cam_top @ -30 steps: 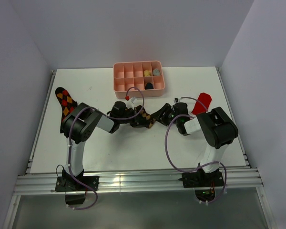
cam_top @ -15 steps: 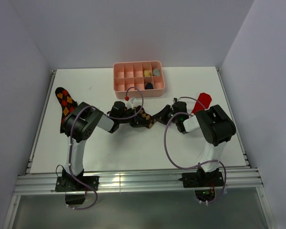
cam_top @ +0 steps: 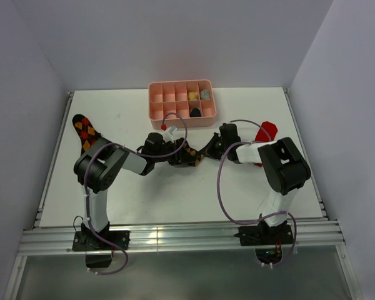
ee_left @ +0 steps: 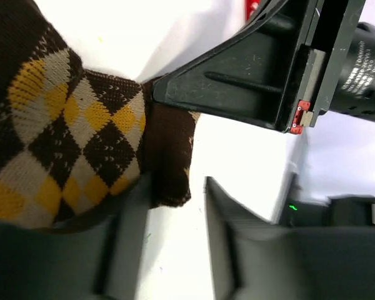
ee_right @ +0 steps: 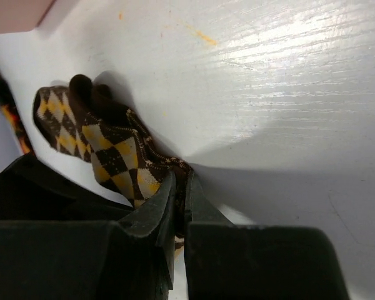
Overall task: Roll the socks
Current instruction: Roll the sock at the center of the board.
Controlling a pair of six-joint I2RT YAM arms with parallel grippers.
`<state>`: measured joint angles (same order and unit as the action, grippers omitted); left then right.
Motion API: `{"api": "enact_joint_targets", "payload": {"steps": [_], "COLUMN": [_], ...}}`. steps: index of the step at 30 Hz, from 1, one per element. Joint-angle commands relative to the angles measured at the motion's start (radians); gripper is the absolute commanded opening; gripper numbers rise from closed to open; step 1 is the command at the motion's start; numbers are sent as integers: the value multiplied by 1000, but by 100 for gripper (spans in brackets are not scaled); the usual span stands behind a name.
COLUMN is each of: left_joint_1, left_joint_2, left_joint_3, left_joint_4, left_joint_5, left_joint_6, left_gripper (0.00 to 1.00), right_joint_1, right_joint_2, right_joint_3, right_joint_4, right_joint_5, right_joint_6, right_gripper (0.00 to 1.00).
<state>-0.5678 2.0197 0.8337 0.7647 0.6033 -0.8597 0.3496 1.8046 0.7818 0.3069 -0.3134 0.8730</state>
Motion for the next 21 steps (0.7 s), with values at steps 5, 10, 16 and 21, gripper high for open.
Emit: {"api": "enact_joint_targets", "payload": {"steps": [5,10,16,21], "left_joint_1": [-89,-231,-345,-394], "left_joint_2": [-209,-288,-266,-231], "left_joint_3": [-38,-59,-97,-120], "left_joint_4": [-229,-200,-49,36], "left_joint_5": [-407,-631,-735,-757], "left_joint_6": [318,540,793,932], "left_gripper": [58,61,65,69], "right_joint_1": [34,43,43,43], "right_joint_2": [-5,5,21,24], "right_joint_3": [152,217,258,258], "right_joint_4": [-405,-537,-598,-601], "right_joint_5": [233,261,258,247], "right_joint_6": [-54,-54,-52,-54], "right_gripper": [0,0,0,0]}}
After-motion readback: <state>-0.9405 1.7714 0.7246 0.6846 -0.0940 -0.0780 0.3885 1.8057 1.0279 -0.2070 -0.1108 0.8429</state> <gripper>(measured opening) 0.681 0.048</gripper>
